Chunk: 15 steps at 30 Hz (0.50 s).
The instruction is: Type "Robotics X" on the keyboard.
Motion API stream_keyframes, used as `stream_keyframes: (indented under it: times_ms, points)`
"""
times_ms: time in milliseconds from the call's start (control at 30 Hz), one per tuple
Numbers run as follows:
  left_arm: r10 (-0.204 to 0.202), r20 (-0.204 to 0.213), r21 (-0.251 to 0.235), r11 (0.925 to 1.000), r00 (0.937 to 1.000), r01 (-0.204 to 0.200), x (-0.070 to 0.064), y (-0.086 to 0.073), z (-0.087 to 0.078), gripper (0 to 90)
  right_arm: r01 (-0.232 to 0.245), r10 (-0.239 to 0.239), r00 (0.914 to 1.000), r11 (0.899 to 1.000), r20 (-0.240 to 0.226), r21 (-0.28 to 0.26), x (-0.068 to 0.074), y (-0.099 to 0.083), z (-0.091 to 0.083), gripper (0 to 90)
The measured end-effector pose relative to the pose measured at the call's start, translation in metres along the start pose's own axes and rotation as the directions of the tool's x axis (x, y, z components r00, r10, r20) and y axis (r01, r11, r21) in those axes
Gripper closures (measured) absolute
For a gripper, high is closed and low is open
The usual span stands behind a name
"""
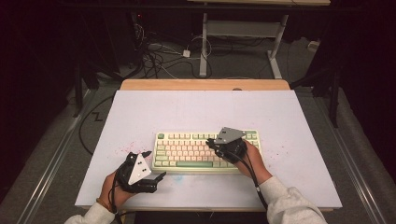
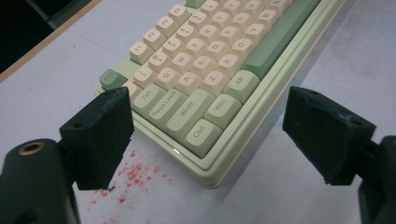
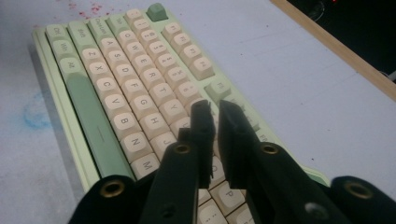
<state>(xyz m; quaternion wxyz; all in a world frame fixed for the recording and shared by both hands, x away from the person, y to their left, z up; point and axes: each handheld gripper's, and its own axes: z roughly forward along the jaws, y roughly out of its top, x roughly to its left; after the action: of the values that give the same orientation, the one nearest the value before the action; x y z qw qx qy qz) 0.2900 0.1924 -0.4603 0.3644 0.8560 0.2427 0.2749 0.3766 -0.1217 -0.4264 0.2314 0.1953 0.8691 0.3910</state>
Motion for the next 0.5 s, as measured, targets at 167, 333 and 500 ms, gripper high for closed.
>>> stream_keyframes:
  times_ms: [167, 333, 500]
  points:
    - [0.007, -0.003, 0.002, 1.0000, 1.0000, -0.007, 0.000, 0.001, -0.001, 15.9, -0.009, 0.009, 0.9998, 1.000, 0.017, -0.015, -0.001, 0.000, -0.003, 71.8]
    - [0.001, -0.009, -0.001, 1.0000, 1.0000, -0.001, 0.003, -0.001, -0.002, 15.9, -0.009, 0.009, 0.9997, 0.999, 0.023, -0.031, -0.001, -0.001, -0.007, 54.7]
    - [0.000, -0.006, 0.000, 1.0000, 1.0000, 0.000, 0.003, -0.001, -0.002, 16.0, -0.010, 0.012, 0.9994, 0.999, 0.031, -0.053, -0.002, -0.003, -0.011, 39.3]
